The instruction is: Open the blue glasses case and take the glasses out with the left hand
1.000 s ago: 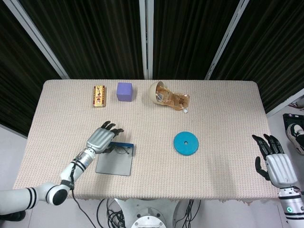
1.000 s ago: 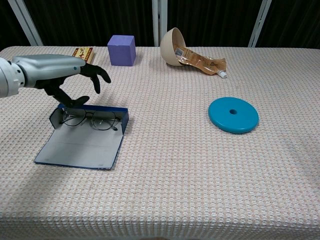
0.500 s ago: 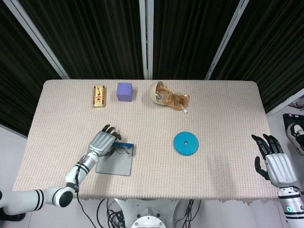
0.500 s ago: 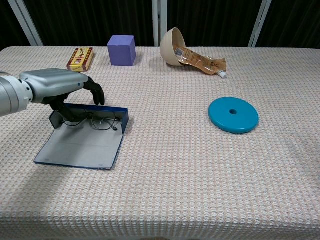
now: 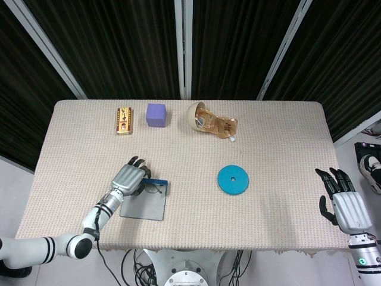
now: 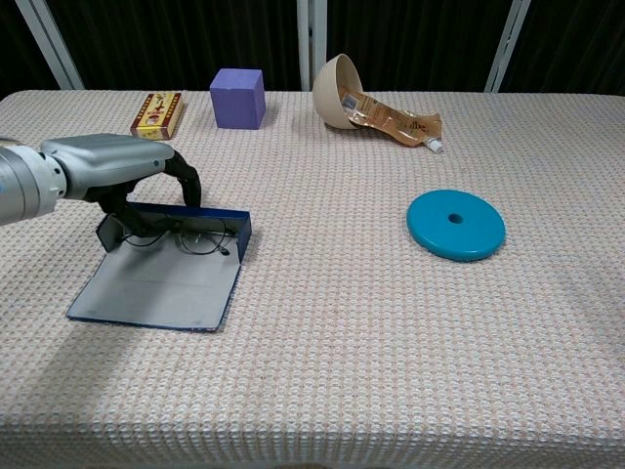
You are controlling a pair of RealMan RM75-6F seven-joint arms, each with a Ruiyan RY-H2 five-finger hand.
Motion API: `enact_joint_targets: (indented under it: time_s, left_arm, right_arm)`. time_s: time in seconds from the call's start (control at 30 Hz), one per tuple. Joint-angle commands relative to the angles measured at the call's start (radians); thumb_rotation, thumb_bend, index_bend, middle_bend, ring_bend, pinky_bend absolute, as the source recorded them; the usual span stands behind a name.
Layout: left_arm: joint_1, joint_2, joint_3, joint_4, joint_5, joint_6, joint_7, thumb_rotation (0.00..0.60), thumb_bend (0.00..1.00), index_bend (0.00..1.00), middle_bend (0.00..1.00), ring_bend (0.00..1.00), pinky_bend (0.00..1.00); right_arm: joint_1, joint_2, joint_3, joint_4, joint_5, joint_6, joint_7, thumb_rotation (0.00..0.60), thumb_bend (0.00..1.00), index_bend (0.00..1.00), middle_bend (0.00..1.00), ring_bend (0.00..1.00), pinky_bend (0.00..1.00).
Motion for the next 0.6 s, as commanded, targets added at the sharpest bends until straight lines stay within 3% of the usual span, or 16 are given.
enact_joint_targets:
  time_s: [0.03, 0.6]
  left_arm:
    - [-0.001, 0.001, -0.001, -0.002, -0.003, 0.0, 0.001, 0.6, 0.45, 0.39, 0.3, 0.08, 0.01]
    - [-0.009, -0.003, -0.002, 0.01, -0.006, -0.005, -0.002, 0.6, 0.55, 0.45, 0.34, 0.11, 0.02]
  right_arm:
    - [-0.001, 0.0, 0.0, 0.001, 0.0, 0.001, 0.001, 0.6, 0.66, 0.0, 0.15, 0.0, 0.0]
    - [-0.003, -0.001, -0.002, 0.007, 0.004, 0.002, 0.006, 0.6, 0.66, 0.0, 0.15, 0.0, 0.0]
